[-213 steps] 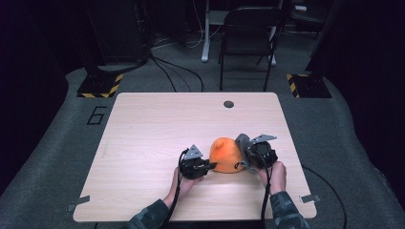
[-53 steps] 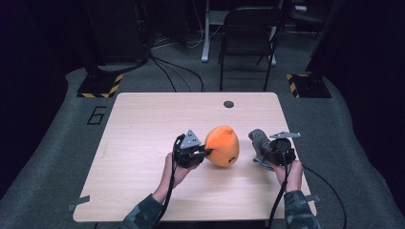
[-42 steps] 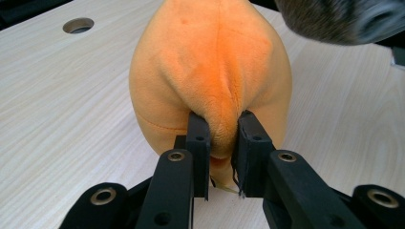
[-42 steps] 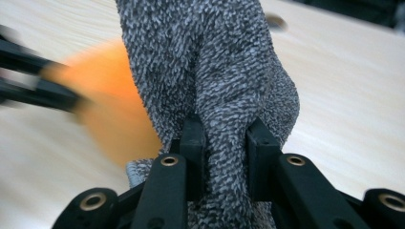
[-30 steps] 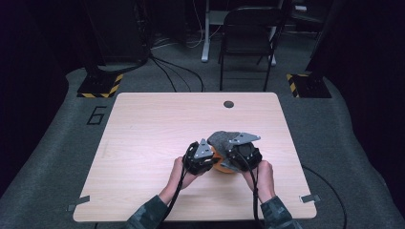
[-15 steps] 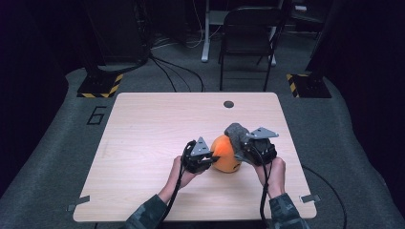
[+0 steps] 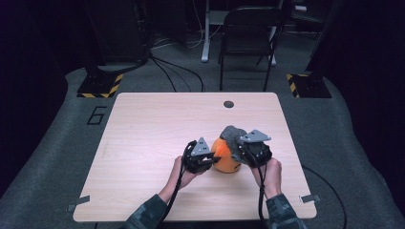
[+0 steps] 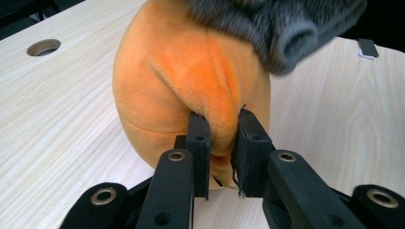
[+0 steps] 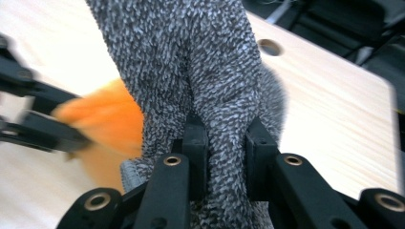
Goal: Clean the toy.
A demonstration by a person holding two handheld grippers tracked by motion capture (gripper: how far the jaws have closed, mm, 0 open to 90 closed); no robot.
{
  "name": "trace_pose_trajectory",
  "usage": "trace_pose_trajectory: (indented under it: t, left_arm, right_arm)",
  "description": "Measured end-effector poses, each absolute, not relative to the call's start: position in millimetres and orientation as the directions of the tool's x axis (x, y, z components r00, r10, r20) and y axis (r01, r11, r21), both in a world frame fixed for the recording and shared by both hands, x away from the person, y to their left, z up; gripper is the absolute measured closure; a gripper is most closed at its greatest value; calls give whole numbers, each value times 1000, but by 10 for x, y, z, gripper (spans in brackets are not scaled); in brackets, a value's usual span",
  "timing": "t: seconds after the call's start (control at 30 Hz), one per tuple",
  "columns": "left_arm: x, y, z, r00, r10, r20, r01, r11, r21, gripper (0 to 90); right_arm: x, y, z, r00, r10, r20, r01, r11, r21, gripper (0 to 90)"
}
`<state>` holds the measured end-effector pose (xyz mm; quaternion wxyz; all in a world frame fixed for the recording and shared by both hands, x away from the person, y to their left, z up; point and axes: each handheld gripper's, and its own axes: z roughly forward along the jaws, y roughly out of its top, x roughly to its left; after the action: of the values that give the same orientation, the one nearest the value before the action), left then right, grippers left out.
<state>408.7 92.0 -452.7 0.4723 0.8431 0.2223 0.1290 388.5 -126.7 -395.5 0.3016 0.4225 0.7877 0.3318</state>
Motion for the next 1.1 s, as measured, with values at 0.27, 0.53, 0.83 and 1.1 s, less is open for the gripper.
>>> trace_pose_trajectory:
  t: [0.27,0.53,0.83,1.1]
  left_arm:
    - [4230,1051,-4567,824,555,-111,357,-359,862,774]
    - [4388,1189,-4628,742,644,-186,458,-285,842,747]
    - [4501,1255,-4714,644,760,-87,474,-307,825,561]
    - [4653,1426,-4806,540,832,-129,520,-209,828,290]
  right_arm:
    - [3882,-1837,-3984,-351,924,-150,503,321,802,744]
    - [4053,-1941,-4464,-319,937,-142,617,319,720,727]
    - [4183,-1973,-4746,-299,947,-116,670,295,681,632]
    - [4229,-2056,-4801,-270,960,-76,688,248,682,203]
